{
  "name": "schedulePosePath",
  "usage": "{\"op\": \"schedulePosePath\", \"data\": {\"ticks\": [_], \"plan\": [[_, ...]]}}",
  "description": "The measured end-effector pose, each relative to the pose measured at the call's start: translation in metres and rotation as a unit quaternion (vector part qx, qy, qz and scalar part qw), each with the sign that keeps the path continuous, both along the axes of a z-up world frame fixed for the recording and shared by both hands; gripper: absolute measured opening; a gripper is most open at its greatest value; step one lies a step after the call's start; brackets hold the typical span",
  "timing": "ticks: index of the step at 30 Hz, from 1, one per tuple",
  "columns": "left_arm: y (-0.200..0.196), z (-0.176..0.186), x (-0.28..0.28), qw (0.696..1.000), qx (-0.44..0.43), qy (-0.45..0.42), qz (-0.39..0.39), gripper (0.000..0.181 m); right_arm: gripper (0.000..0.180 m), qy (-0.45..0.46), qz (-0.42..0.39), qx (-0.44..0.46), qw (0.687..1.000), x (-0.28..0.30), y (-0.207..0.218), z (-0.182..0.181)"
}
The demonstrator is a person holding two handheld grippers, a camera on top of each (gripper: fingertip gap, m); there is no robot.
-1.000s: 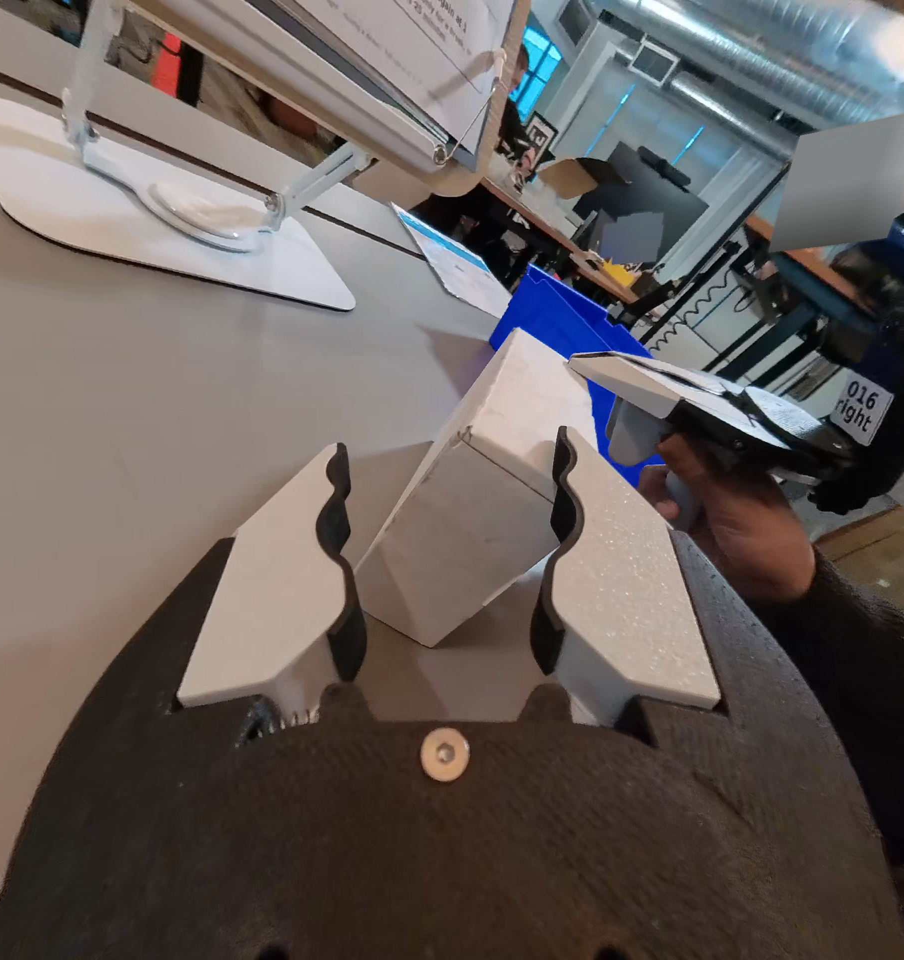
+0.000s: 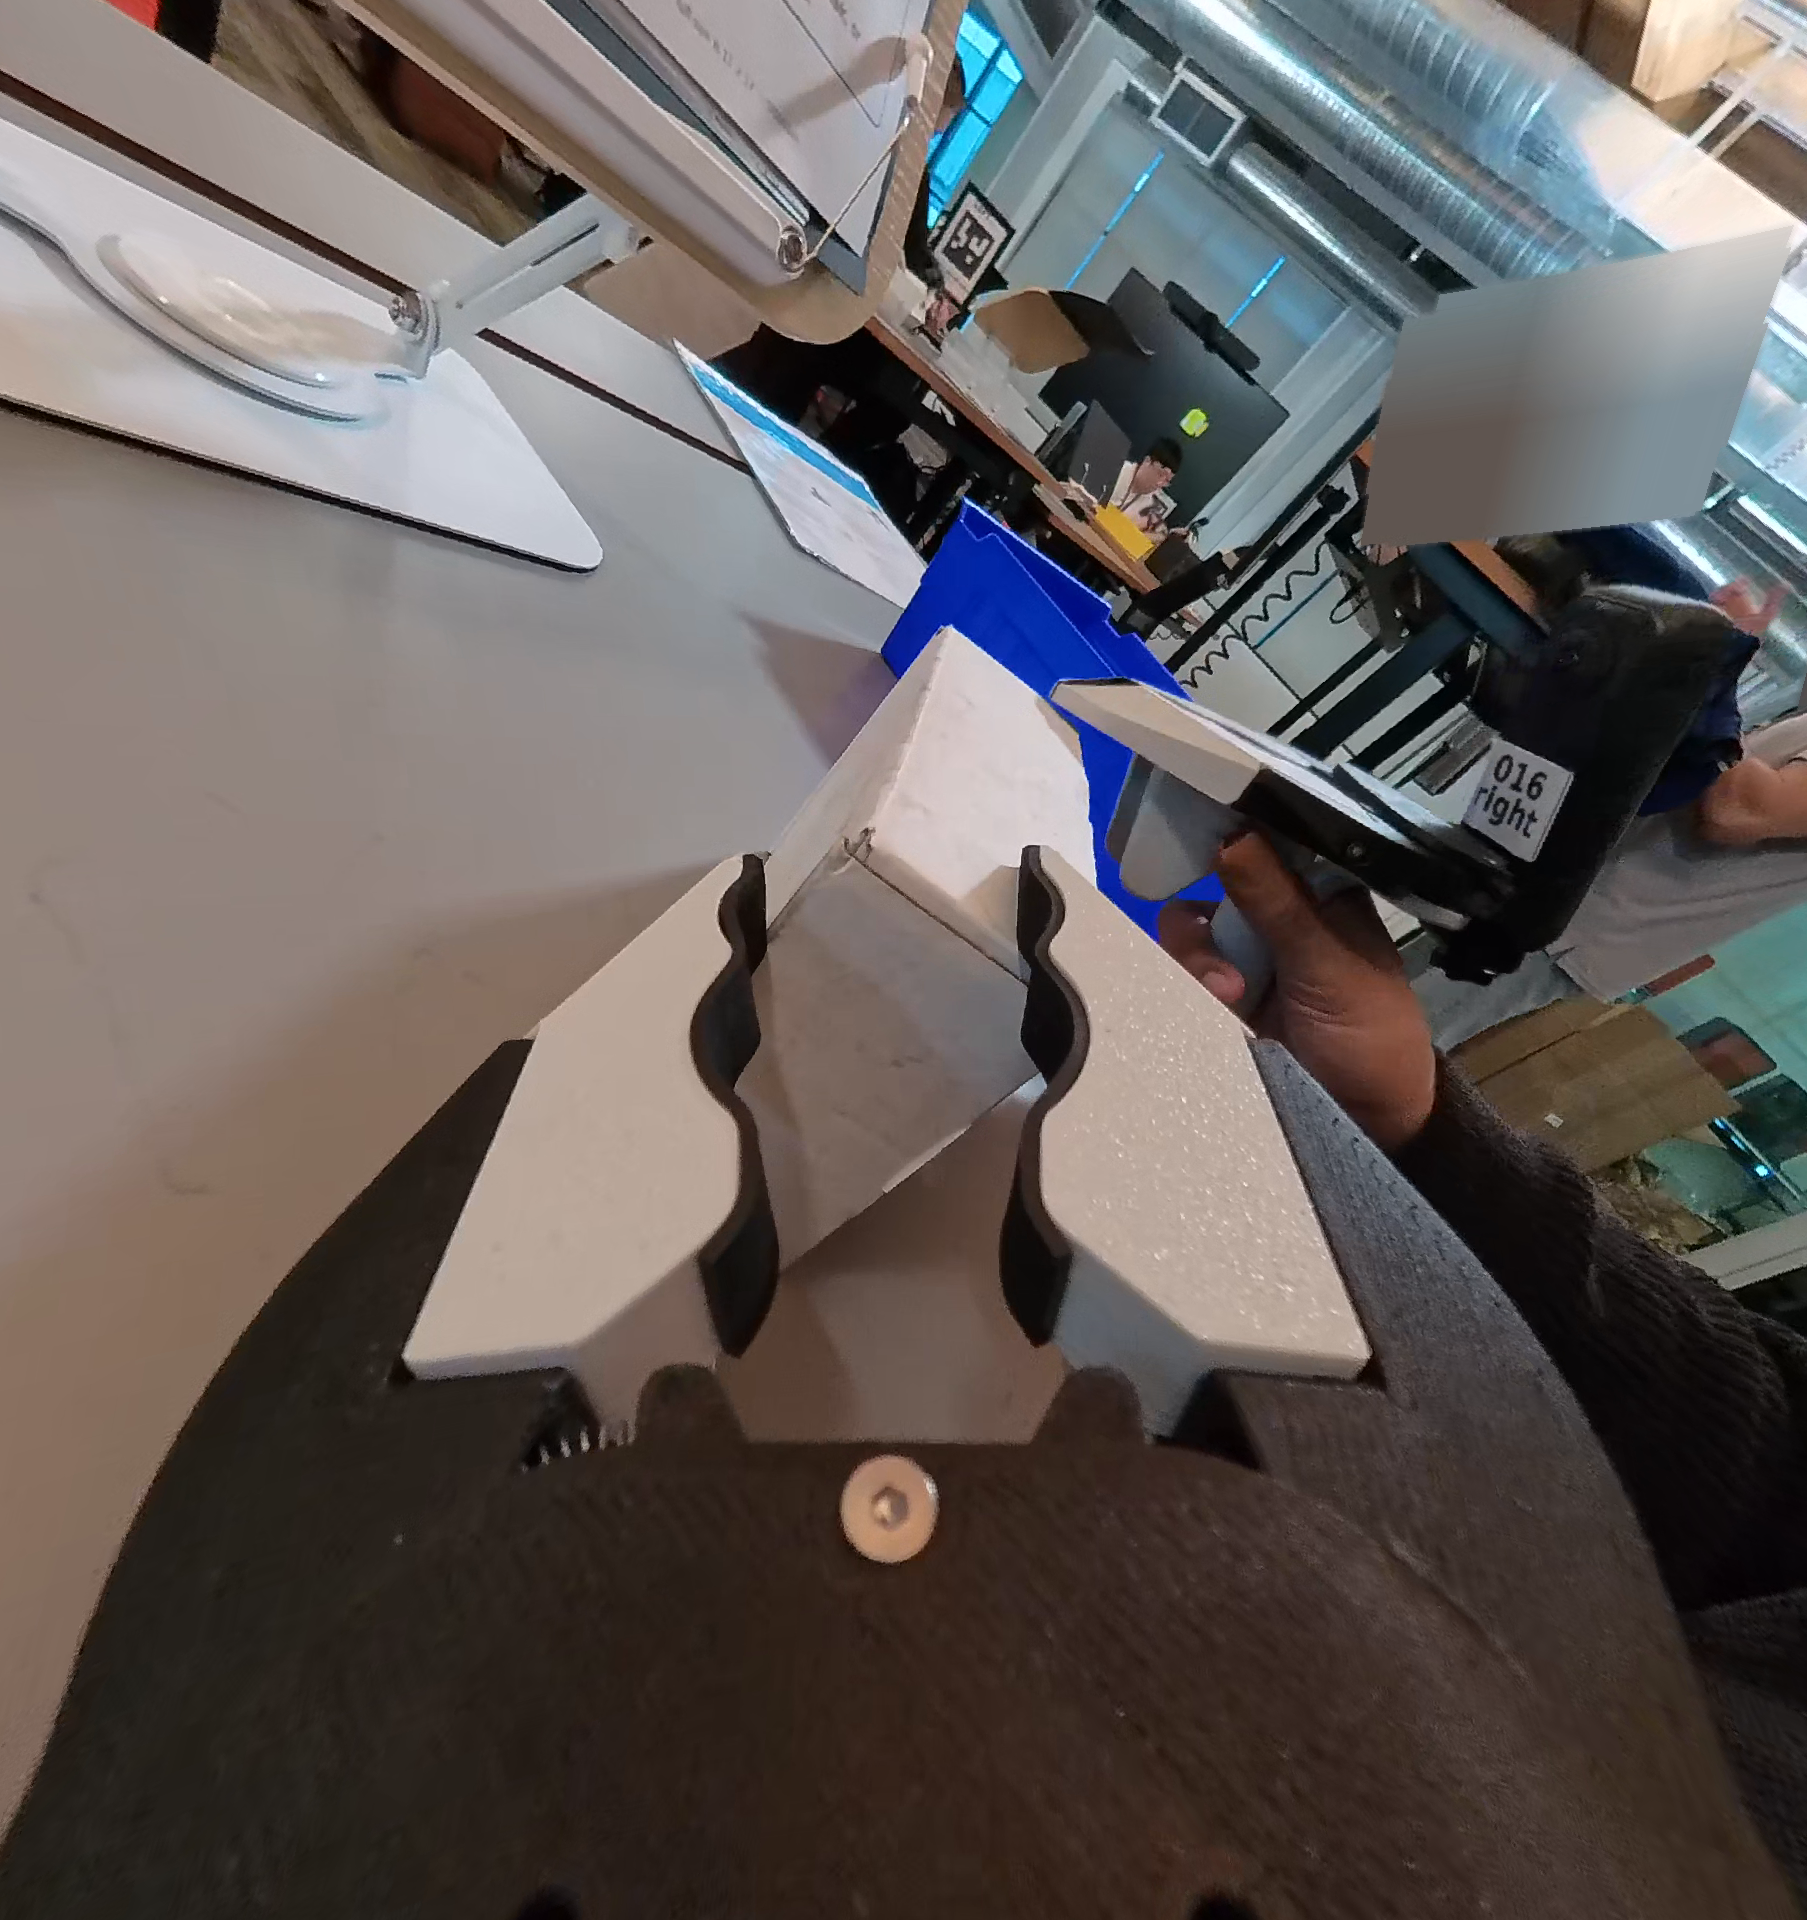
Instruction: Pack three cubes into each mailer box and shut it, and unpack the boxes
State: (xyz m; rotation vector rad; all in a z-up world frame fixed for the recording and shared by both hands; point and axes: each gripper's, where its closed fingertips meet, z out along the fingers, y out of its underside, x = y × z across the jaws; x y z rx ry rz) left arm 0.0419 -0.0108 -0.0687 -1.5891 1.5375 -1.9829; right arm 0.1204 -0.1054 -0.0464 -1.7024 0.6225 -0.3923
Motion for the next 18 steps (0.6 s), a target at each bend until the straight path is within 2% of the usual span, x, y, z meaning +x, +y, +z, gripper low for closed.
{"op": "schedulePosePath", "data": {"ticks": [3,7,10,11,13,15,18], "plan": [[0.0,0.0,0.0,1.0,0.003,-0.003,-0.002,0.05,0.0,-0.002,0.0,-0.009,1.0,-0.002,0.002,-0.002],[-0.001,0.001,0.0,1.0,0.0,-0.01,-0.01,0.05,0.0,0.048,0.014,0.026,0.998,-0.002,0.001,-0.003],[0.0,0.006,-0.001,0.999,0.005,-0.032,-0.019,0.047,0.0,0.032,0.02,0.025,0.999,-0.002,0.002,-0.002],[-0.002,0.009,-0.005,0.998,0.013,-0.047,-0.03,0.053,0.0,0.016,0.022,0.021,0.999,-0.002,0.002,-0.002],[-0.007,0.018,-0.014,0.994,0.039,-0.085,-0.056,0.083,0.0,-0.004,0.024,0.026,0.999,-0.002,0.002,-0.001],[-0.014,0.021,-0.024,0.984,0.094,-0.131,-0.082,0.091,0.0,0.0,0.031,0.037,0.999,-0.002,0.002,-0.001],[-0.016,0.0,-0.019,0.963,0.22,-0.142,-0.069,0.098,0.0,0.014,0.038,0.053,0.998,-0.002,0.002,-0.001]]}}
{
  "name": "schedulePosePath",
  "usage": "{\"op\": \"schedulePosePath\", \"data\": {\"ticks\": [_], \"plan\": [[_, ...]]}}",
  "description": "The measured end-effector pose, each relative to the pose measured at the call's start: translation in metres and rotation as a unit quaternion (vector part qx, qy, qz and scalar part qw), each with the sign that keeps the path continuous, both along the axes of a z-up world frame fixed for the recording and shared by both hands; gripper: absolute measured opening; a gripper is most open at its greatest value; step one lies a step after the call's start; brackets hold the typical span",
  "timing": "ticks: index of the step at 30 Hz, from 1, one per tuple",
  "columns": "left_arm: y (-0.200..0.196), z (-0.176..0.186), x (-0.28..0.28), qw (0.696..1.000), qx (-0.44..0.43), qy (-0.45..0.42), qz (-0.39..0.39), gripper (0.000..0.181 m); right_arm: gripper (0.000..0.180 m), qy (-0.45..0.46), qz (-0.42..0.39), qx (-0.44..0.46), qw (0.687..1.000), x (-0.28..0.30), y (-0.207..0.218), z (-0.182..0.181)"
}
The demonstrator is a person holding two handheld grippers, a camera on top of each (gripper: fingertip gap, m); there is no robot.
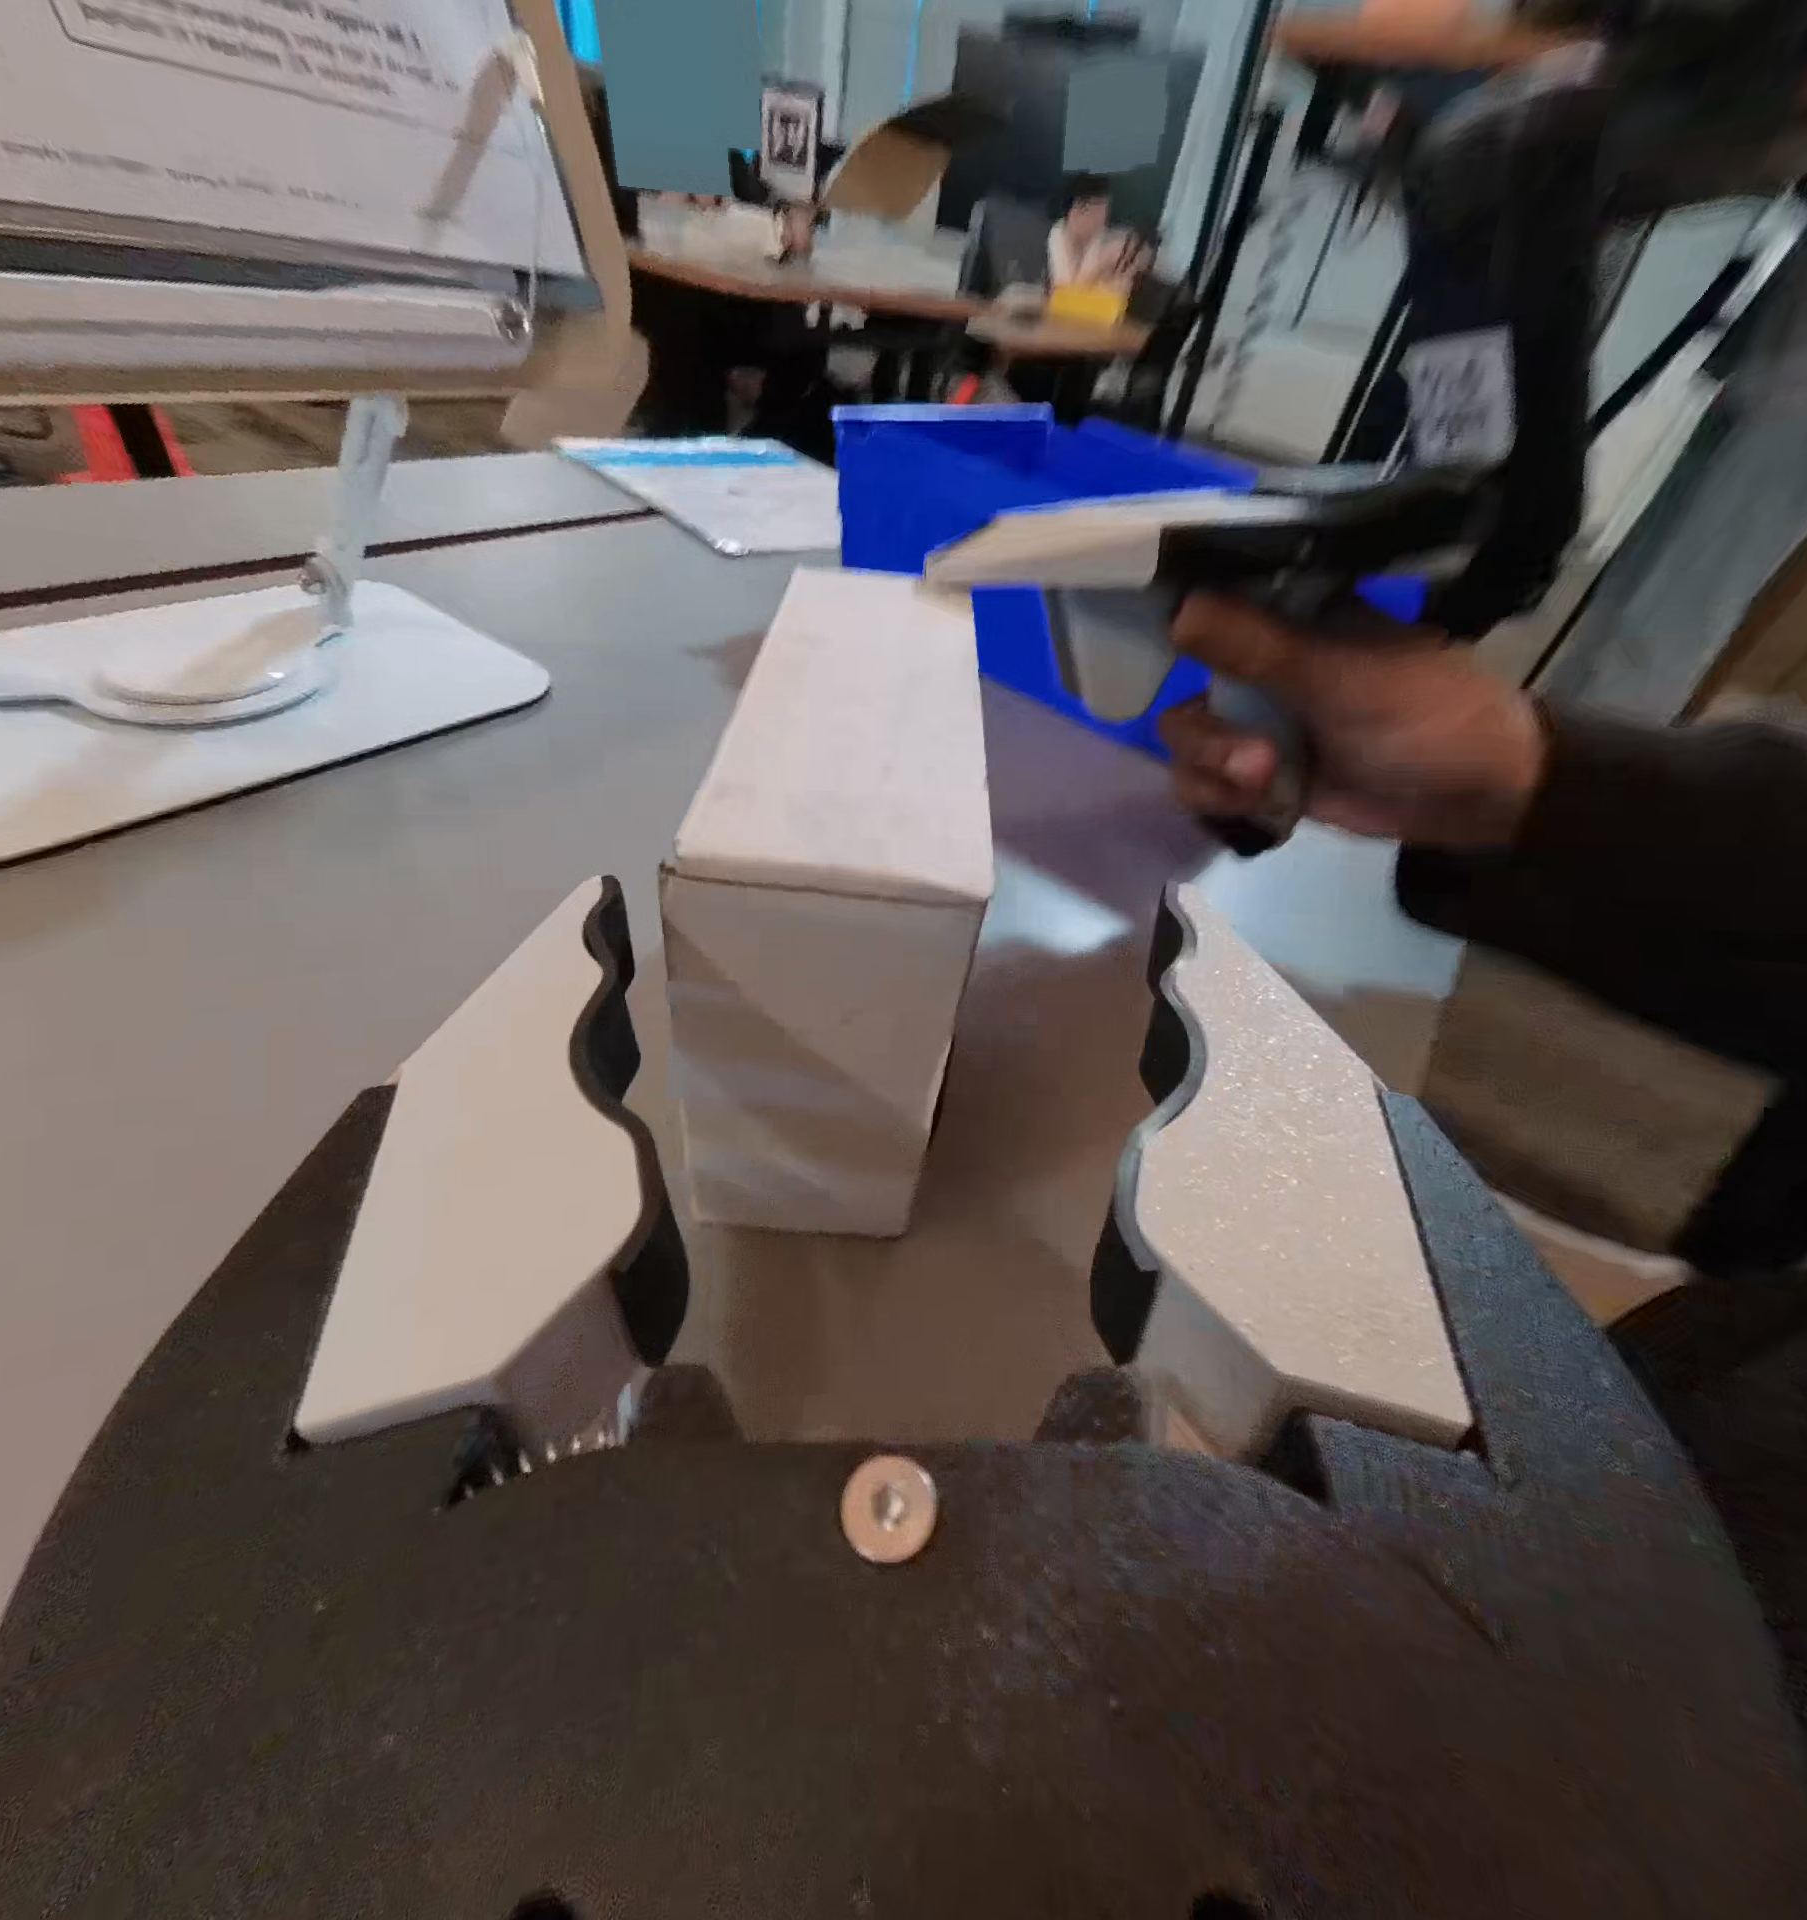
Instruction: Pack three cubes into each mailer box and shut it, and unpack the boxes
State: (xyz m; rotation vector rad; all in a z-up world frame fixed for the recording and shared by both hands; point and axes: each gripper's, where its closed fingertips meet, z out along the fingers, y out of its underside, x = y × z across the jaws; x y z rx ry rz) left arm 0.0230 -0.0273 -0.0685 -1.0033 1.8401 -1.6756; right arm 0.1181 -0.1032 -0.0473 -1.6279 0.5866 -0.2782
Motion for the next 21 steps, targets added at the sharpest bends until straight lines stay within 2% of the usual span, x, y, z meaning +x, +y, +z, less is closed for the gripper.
{"op": "schedulePosePath", "data": {"ticks": [5,7,11,13,14,17,18,19,21], "plan": [[-0.002,-0.015,0.012,0.996,0.074,0.009,0.041,0.094,0.0,0.0,0.002,0.005,1.0,-0.001,0.002,0.0],[0.005,-0.015,0.018,0.994,0.085,0.007,0.068,0.063,0.0,-0.009,0.005,0.004,1.0,-0.003,0.004,0.0],[0.01,-0.006,0.017,0.988,0.125,-0.055,0.073,0.063,0.001,-0.022,0.009,0.006,1.0,-0.006,0.007,0.001],[0.015,0.001,0.017,0.967,0.204,-0.123,0.089,0.062,0.018,-0.006,0.026,0.015,1.0,-0.01,0.011,-0.001],[0.017,0.003,0.017,0.948,0.258,-0.161,0.099,0.062,0.03,0.008,0.033,0.011,0.999,-0.011,0.012,-0.005],[0.018,-0.004,0.012,0.872,0.411,-0.25,0.094,0.063,0.042,0.05,0.056,0.004,0.997,-0.015,0.018,-0.016],[0.018,-0.006,0.011,0.857,0.433,-0.263,0.093,0.063,0.048,0.066,0.063,0.013,0.996,-0.016,0.02,-0.017],[0.016,-0.006,0.01,0.855,0.435,-0.267,0.091,0.063,0.053,0.083,0.071,0.027,0.994,-0.018,0.021,-0.016],[0.014,-0.004,0.01,0.87,0.411,-0.257,0.089,0.063,0.071,0.098,0.091,0.056,0.989,-0.023,0.023,-0.008]]}}
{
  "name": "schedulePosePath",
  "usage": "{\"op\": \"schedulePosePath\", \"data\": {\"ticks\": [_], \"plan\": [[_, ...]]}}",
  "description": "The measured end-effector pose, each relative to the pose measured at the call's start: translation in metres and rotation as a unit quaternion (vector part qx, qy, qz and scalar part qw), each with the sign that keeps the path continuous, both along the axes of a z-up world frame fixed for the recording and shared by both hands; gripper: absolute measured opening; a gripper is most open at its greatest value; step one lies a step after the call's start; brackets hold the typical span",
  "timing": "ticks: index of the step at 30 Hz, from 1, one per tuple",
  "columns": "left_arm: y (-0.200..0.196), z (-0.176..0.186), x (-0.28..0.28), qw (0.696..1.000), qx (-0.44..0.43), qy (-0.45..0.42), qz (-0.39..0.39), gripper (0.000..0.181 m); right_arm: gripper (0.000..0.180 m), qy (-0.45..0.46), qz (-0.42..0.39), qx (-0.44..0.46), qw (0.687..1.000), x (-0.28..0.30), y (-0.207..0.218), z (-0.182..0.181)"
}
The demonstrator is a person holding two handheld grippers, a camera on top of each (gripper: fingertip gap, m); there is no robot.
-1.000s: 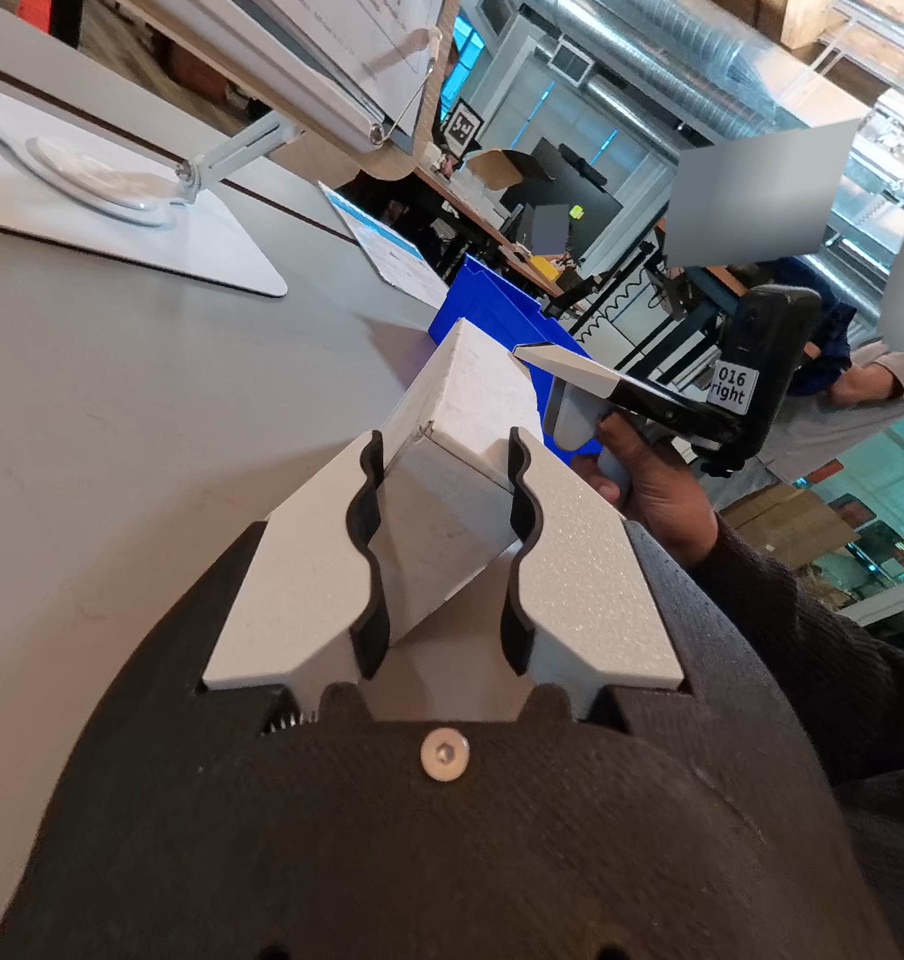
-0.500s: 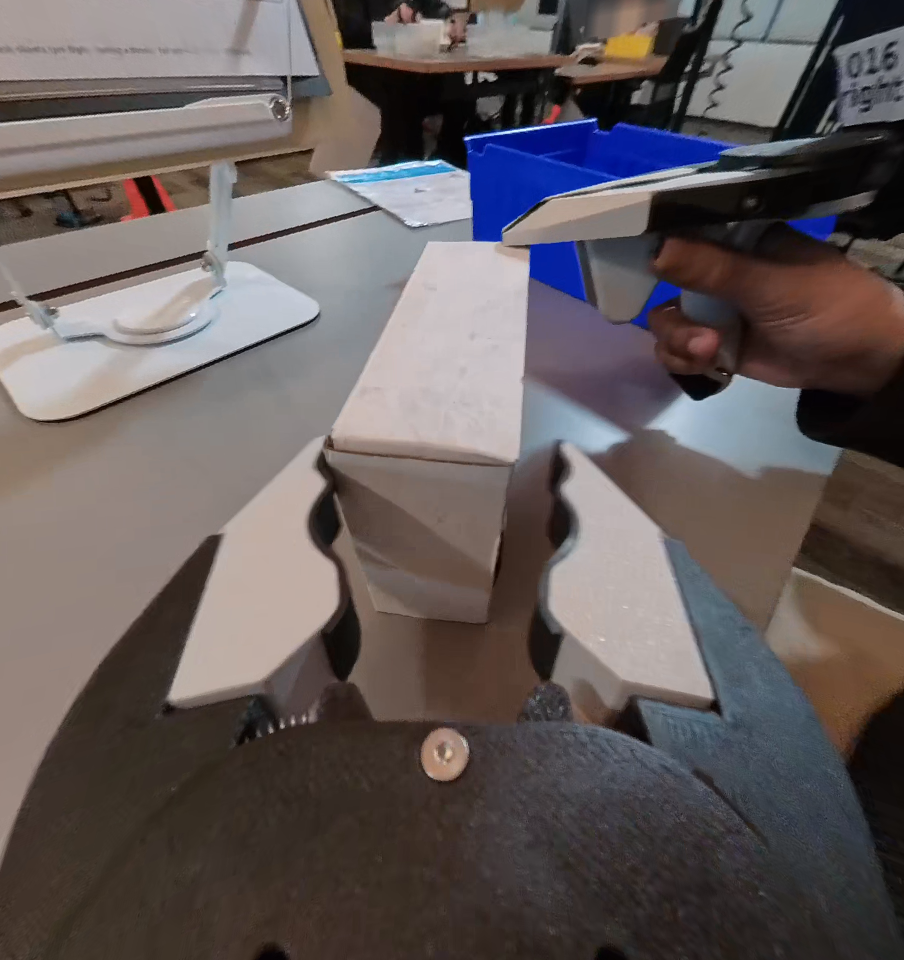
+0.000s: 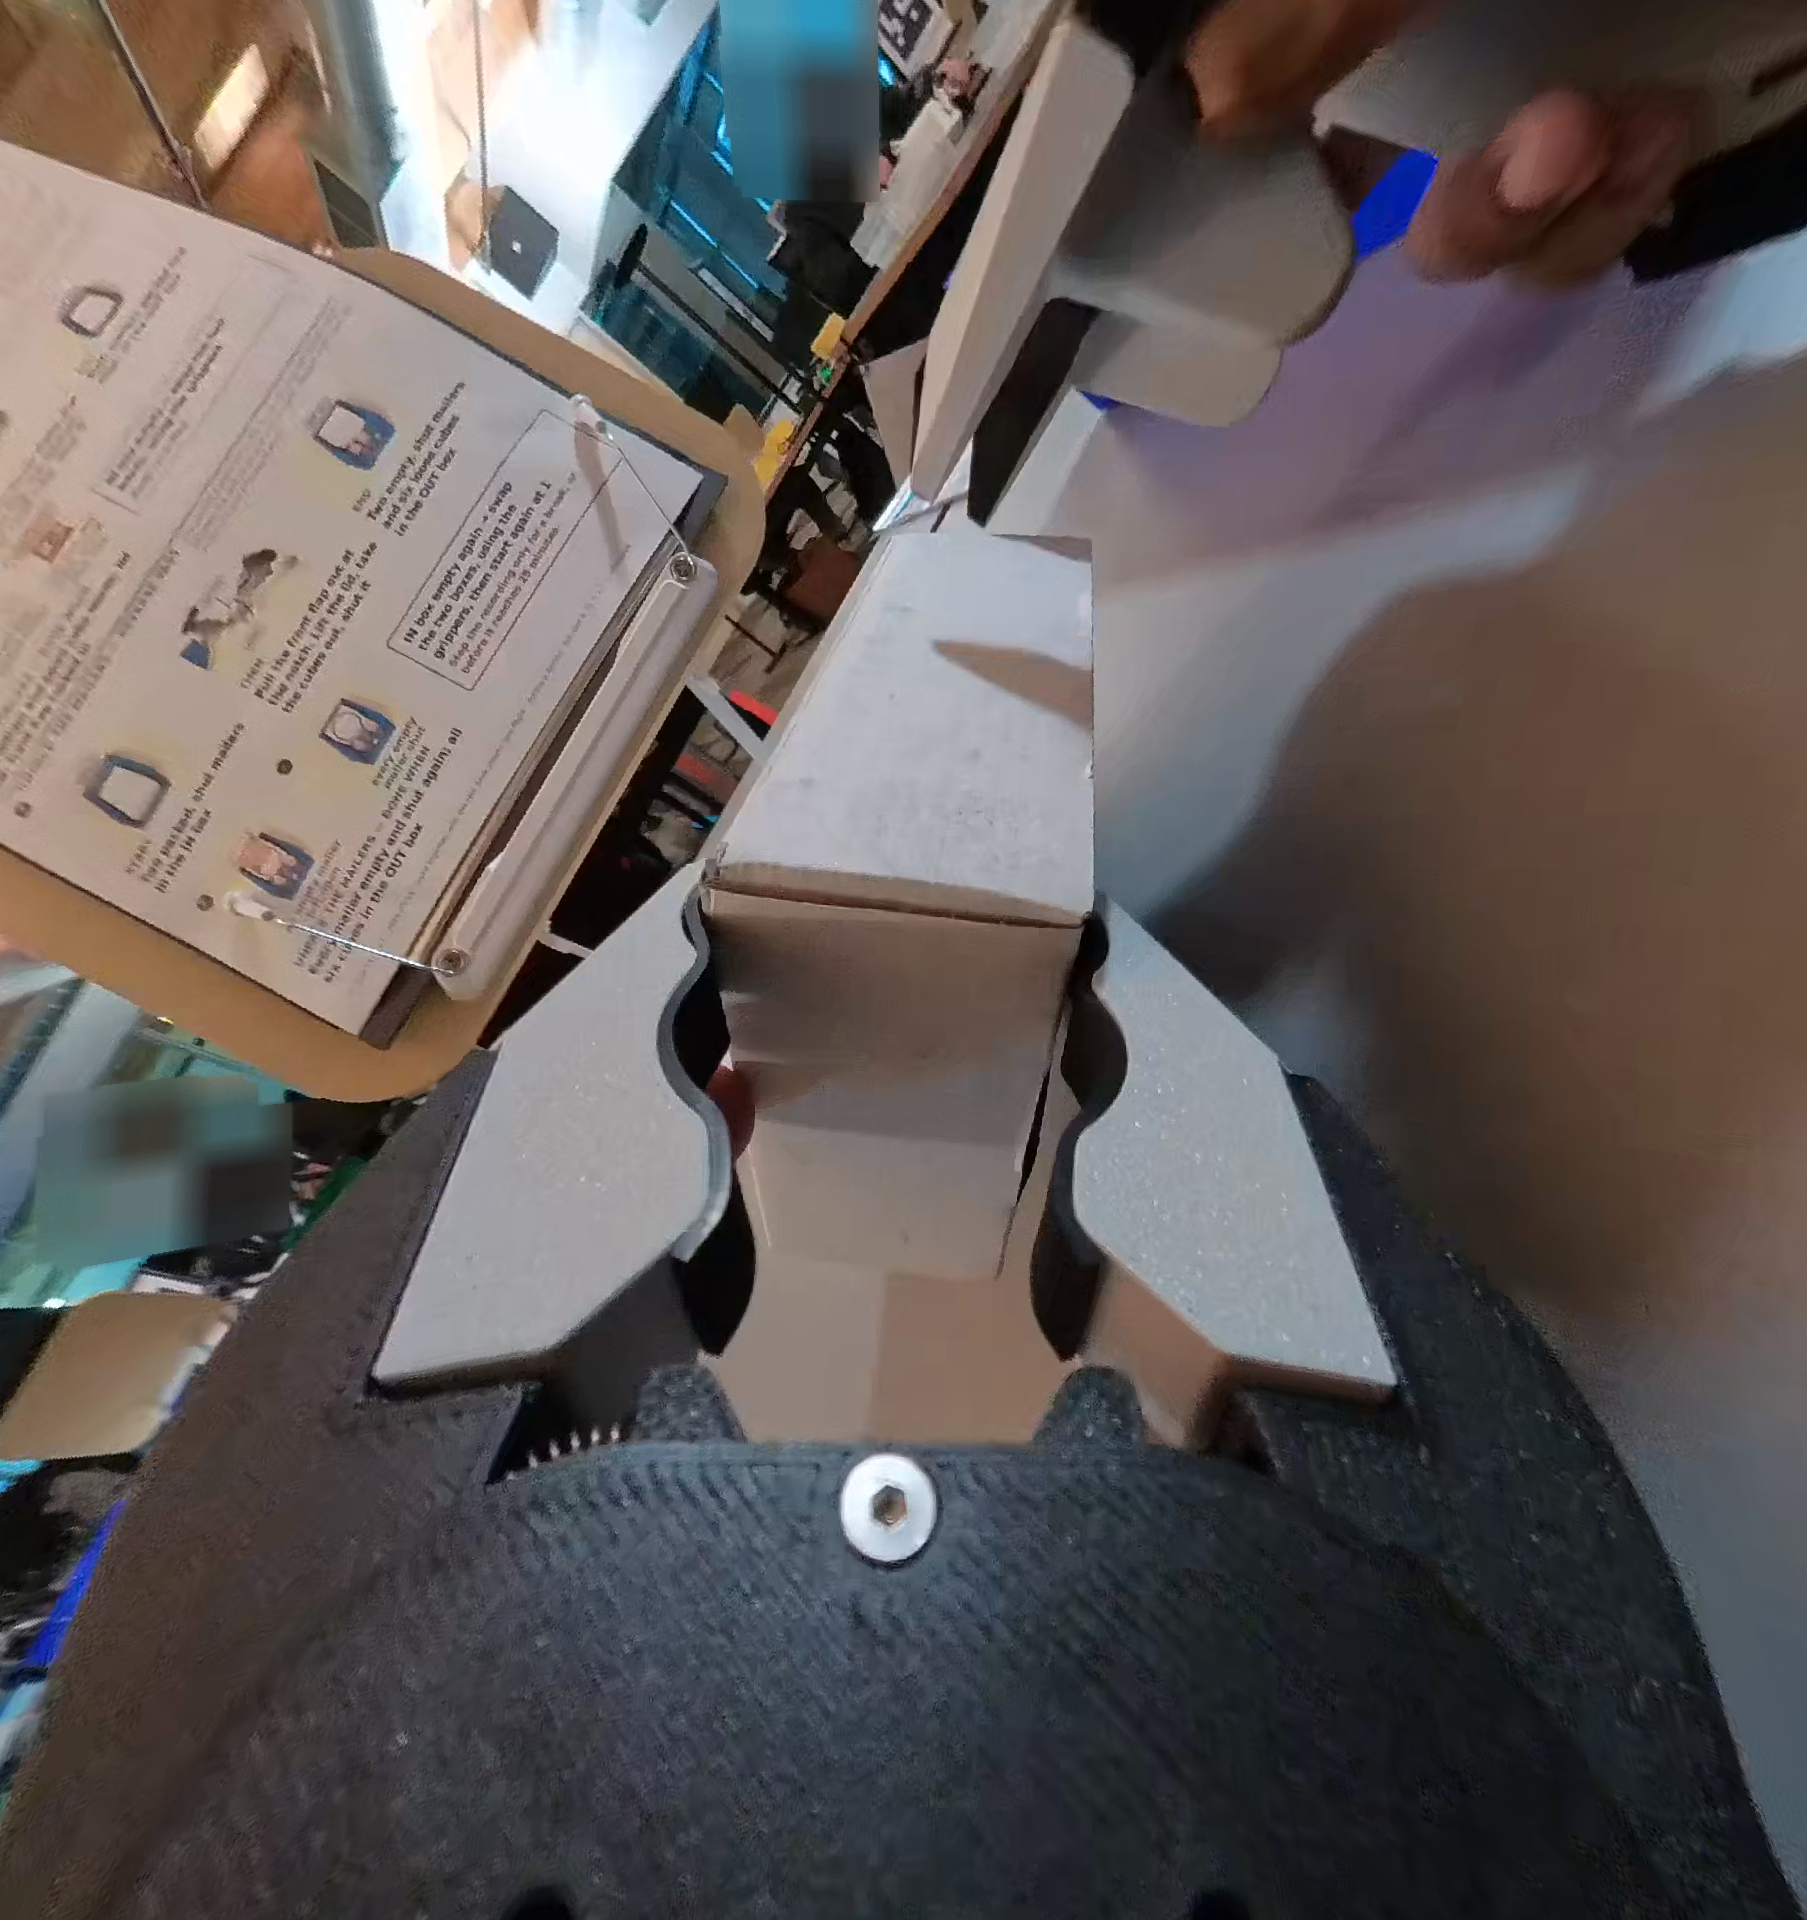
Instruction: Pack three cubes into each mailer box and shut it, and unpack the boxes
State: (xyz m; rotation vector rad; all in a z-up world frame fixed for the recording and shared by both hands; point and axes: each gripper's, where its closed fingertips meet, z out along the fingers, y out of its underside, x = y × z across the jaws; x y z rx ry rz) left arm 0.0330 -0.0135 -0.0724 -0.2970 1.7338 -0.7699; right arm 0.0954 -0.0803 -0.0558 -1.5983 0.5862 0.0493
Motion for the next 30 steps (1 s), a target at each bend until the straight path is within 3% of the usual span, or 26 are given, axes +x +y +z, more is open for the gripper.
{"op": "schedulePosePath", "data": {"ticks": [3,5,10,13,16,20,30], "plan": [[0.007,0.001,0.002,1.0,-0.011,0.001,0.003,0.063,0.084,-0.087,0.009,-0.014,0.996,-0.007,-0.001,0.013],[0.012,-0.001,0.002,0.999,-0.034,0.013,-0.005,0.063,0.083,-0.142,0.016,-0.06,0.988,-0.014,0.001,0.011],[0.017,0.003,-0.006,0.981,-0.164,0.078,-0.067,0.062,0.081,-0.166,0.016,-0.155,0.974,-0.018,0.007,-0.012],[0.021,0.006,-0.01,0.966,-0.218,0.104,-0.092,0.063,0.083,-0.131,0.033,-0.107,0.985,-0.021,0.008,-0.004],[0.02,0.007,-0.015,0.946,-0.263,0.14,-0.127,0.062,0.087,-0.023,0.083,-0.012,0.996,-0.027,0.007,0.006],[0.018,0.007,-0.023,0.932,-0.277,0.169,-0.159,0.062,0.084,0.142,0.148,0.115,0.972,-0.032,0.005,0.019],[0.017,0.002,-0.024,0.931,-0.268,0.189,-0.16,0.062,0.054,0.166,0.154,0.058,0.972,-0.032,0.004,-0.005]]}}
